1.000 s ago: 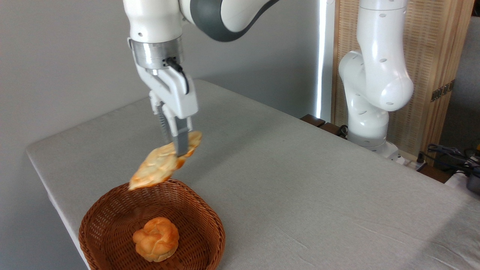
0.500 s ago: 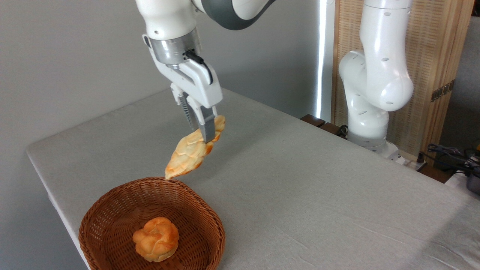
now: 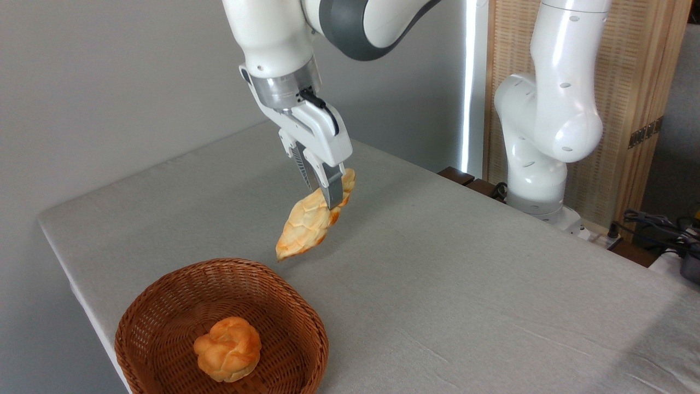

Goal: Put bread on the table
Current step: 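Lift the flat bread out of the basket and carry it across the table, then lower the flat bread onto the table and open the gripper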

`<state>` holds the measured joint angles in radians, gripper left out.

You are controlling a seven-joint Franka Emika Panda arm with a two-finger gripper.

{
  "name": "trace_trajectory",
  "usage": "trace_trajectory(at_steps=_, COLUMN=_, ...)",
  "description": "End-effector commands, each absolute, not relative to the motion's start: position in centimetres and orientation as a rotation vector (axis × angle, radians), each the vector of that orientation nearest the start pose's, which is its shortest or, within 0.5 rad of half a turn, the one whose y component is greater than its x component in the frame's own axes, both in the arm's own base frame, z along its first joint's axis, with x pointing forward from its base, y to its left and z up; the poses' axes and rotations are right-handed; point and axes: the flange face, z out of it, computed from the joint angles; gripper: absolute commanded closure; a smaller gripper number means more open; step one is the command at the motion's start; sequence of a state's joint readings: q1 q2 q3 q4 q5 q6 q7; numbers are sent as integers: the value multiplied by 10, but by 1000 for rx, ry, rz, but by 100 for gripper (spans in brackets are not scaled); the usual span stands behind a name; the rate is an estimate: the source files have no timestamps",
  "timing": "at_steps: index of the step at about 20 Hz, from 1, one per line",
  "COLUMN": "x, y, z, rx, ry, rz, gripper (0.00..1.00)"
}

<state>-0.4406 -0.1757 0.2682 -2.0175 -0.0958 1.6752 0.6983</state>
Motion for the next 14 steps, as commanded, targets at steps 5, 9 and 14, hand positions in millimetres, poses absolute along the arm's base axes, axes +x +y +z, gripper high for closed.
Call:
trace_trajectory(at_steps=5, x=491, y=-111, z=487, rx=-2985, ry=1388, rz=258, gripper=0)
trace_trajectory(at_steps=9, x=491, y=-111, z=485, rx=-2986, ry=1386, rz=268, gripper=0)
trace_trajectory(at_steps=14, x=494, y=-112, z=494, rx=-2986, ry=1386, rz=228, gripper=0)
